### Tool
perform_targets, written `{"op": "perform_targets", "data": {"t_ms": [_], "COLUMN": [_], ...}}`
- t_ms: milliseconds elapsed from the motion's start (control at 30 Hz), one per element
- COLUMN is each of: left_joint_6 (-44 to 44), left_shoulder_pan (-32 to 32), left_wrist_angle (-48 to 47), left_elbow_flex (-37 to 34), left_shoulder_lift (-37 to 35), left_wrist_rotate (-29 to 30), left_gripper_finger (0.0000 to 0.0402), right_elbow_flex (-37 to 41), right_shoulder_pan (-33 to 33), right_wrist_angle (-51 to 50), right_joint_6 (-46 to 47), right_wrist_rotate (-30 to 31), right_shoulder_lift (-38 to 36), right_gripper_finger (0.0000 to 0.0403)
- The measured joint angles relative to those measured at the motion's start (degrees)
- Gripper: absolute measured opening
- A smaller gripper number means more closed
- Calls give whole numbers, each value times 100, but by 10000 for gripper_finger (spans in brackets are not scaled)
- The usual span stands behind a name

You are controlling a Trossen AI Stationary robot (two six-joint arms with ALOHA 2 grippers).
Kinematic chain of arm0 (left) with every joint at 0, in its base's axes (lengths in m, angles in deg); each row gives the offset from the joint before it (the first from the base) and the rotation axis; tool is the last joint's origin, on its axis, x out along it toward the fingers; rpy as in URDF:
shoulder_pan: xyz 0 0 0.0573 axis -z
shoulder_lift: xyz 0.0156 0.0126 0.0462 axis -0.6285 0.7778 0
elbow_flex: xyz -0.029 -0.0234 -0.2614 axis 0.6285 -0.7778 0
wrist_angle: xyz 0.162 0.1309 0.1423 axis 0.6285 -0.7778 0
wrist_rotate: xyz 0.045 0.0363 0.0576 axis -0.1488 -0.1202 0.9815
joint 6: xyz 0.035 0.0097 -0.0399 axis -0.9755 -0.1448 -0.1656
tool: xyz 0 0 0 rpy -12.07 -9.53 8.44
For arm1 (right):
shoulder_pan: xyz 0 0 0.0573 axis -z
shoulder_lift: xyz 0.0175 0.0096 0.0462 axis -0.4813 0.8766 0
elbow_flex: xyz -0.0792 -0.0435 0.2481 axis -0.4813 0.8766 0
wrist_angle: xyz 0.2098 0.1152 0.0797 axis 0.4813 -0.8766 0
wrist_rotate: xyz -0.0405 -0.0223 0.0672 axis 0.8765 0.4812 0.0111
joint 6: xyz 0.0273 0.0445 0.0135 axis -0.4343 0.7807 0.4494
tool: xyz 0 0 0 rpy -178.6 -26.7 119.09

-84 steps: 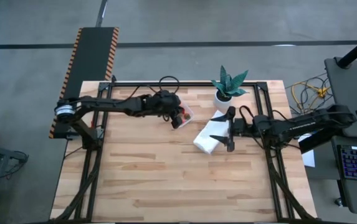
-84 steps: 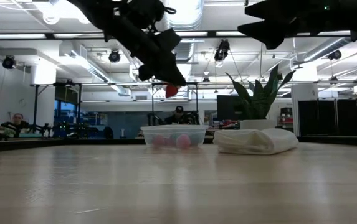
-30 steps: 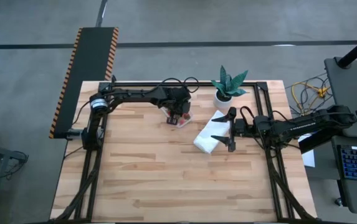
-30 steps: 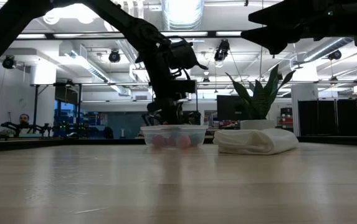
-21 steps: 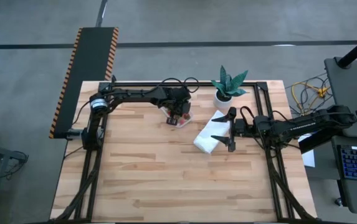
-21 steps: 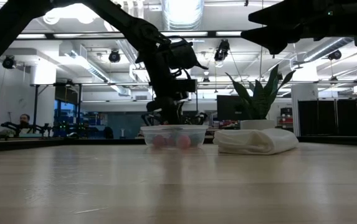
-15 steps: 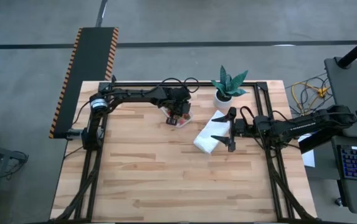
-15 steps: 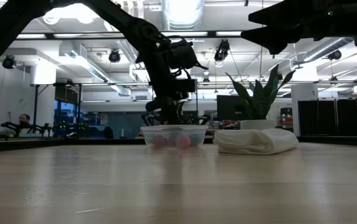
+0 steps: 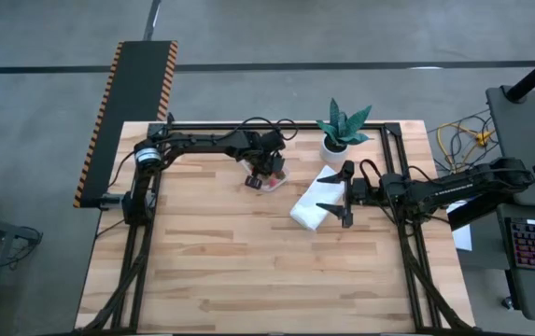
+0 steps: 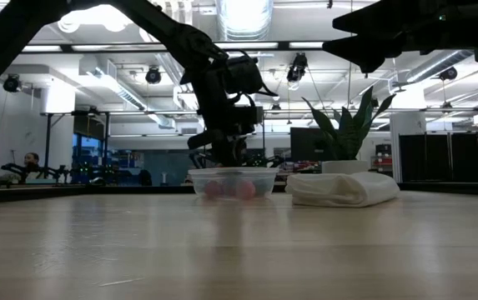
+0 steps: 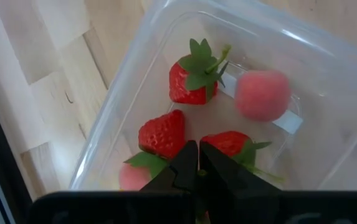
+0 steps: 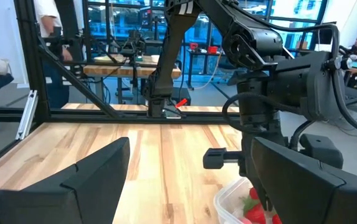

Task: Pick and placing Produce into tupperware
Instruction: Put the strawberry into the transparent bin

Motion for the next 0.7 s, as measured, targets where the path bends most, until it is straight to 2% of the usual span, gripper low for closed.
{"op": "perform_targets", "data": {"t_ms": [367, 700], "left_joint_6": [-3, 6], "left_shoulder_pan": [-9, -9], "left_wrist_angle": [1, 3], "left_elbow_flex": [2, 2], "left_shoulder_lift": [-2, -2], "left_wrist_rotate": [-23, -24], "left_gripper_finger": [2, 80], "right_elbow_flex": [0, 0], "right_shoulder_pan": [0, 0], "right_wrist_angle": [1, 0], "right_joint_6": [0, 1], "right_wrist_rotate": [-5, -20], "right_shoulder_lift": [0, 0], "right_gripper_finger": [327, 327]}}
